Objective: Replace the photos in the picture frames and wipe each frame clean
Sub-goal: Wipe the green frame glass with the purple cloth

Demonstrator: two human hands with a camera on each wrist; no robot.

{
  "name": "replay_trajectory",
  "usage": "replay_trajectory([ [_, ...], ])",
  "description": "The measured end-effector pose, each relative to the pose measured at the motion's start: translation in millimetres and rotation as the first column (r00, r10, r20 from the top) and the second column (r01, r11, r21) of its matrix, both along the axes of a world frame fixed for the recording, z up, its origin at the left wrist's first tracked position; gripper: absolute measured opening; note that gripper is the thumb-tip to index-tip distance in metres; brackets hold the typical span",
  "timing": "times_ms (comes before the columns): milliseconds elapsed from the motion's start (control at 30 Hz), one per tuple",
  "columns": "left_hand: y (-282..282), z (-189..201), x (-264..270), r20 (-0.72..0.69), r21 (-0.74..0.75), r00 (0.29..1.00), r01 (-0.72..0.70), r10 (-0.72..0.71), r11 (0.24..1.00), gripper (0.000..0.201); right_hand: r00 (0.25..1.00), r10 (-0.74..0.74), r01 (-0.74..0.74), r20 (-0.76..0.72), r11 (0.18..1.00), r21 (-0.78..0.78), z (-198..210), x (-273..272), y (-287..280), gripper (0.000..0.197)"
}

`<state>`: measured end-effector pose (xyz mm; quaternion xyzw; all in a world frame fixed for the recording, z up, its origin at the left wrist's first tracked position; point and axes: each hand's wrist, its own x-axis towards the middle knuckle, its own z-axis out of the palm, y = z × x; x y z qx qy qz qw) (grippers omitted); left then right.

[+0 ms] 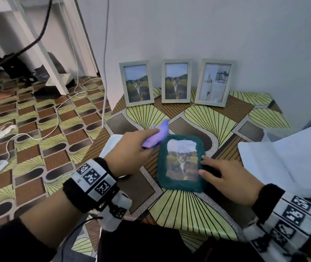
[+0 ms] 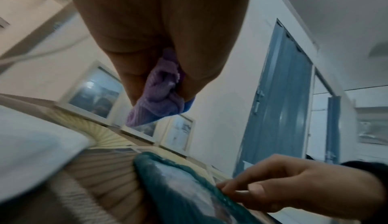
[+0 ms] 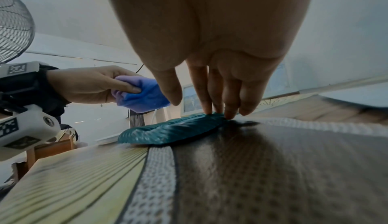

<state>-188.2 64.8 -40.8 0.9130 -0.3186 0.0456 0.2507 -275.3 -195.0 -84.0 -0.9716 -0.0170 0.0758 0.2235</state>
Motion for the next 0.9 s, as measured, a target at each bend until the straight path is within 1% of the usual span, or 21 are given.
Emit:
replay_trajectory([
  [67,-24,-2,1,-0.011,0.031,0.998,0.065,-0.065,0.997,0.018,1.0,0.006,-0.006,-0.001,1.0,0.014,-1,0,-4,0.05],
  [133,-46,-8,2,-0.09,0.095,0.978,0.195,-0.187,0.976,0.018,1.0,0.018,-0.019,0.016,1.0,0.013,-2,-1,-6,0.049],
  [167,-56,-13,2,-0.138,0.187,0.966,0.243,-0.219,0.952,0.02,0.999,0.028,-0.028,0.025,1.0,-0.002,-2,-2,-7,0.048],
  [233,-72,-28,0,-0.217,0.438,0.954,0.284,-0.206,0.853,0.033,0.999,0.042,-0.04,0.032,0.998,-0.046,-2,-4,-9,0.05],
  [267,-78,-35,-3,-0.224,0.517,0.955,0.287,-0.197,0.806,0.043,0.998,0.048,-0.045,0.031,0.997,-0.066,-3,-5,-10,0.051],
  [300,-83,-40,-7,-0.219,0.546,0.957,0.281,-0.189,0.789,0.052,0.998,0.056,-0.053,0.027,0.995,-0.087,-3,-7,-11,0.051],
  [367,-90,-43,-16,-0.231,0.515,0.958,0.271,-0.172,0.813,0.064,0.997,0.074,-0.07,0.018,0.987,-0.141,-2,-9,-13,0.05],
  [400,-93,-42,-17,-0.266,0.502,0.95,0.281,-0.163,0.818,0.067,0.997,0.077,-0.073,0.014,0.983,-0.168,0,-11,-15,0.049],
  [467,-96,-34,-17,-0.339,0.521,0.924,0.34,-0.176,0.783,0.072,0.997,0.075,-0.073,0.002,0.974,-0.213,4,-15,-18,0.045],
  [500,-96,-30,-16,-0.361,0.509,0.907,0.387,-0.218,0.769,0.07,0.997,0.075,-0.073,-0.001,0.97,-0.232,6,-17,-20,0.041],
  [533,-95,-26,-13,-0.385,0.442,0.885,0.425,-0.261,0.79,0.063,0.998,0.066,-0.063,0.005,0.969,-0.24,8,-18,-21,0.036],
  [567,-92,-23,-11,-0.403,0.321,0.87,0.426,-0.285,0.846,0.057,0.999,0.038,-0.031,0.026,0.973,-0.227,10,-20,-22,0.032],
  [600,-87,-19,-10,-0.407,0.179,0.867,0.385,-0.289,0.905,0.053,0.998,-0.004,0.016,0.062,0.981,-0.192,12,-21,-23,0.03],
  [633,-83,-17,-8,-0.38,0.049,0.88,0.326,-0.284,0.944,0.05,0.993,-0.053,0.068,0.109,0.987,-0.145,13,-21,-24,0.029],
  [667,-78,-16,-5,-0.331,-0.034,0.905,0.273,-0.268,0.962,0.045,0.982,-0.098,0.115,0.164,0.989,-0.095,14,-22,-25,0.03],
  [700,-73,-16,-1,-0.267,-0.072,0.932,0.235,-0.245,0.969,0.038,0.966,-0.135,0.149,0.22,0.988,-0.05,16,-21,-24,0.03],
  [733,-69,-17,3,-0.201,-0.082,0.954,0.209,-0.222,0.974,0.034,0.949,-0.157,0.165,0.275,0.986,-0.008,17,-20,-23,0.03],
  [767,-63,-16,7,-0.136,-0.062,0.969,0.197,-0.204,0.978,0.032,0.934,-0.167,0.167,0.318,0.986,0.026,19,-18,-20,0.028],
  [833,-53,-17,16,-0.062,0.059,0.969,0.245,-0.241,0.968,0.038,0.922,-0.135,0.122,0.363,0.991,0.06,24,-14,-10,0.027],
  [867,-49,-18,20,-0.076,0.144,0.954,0.298,-0.29,0.944,0.045,0.916,-0.085,0.076,0.393,0.996,0.037,26,-11,-5,0.025],
  [900,-45,-19,21,-0.132,0.238,0.935,0.352,-0.329,0.905,0.056,0.907,-0.01,0.023,0.422,0.999,-0.026,25,-7,1,0.025],
])
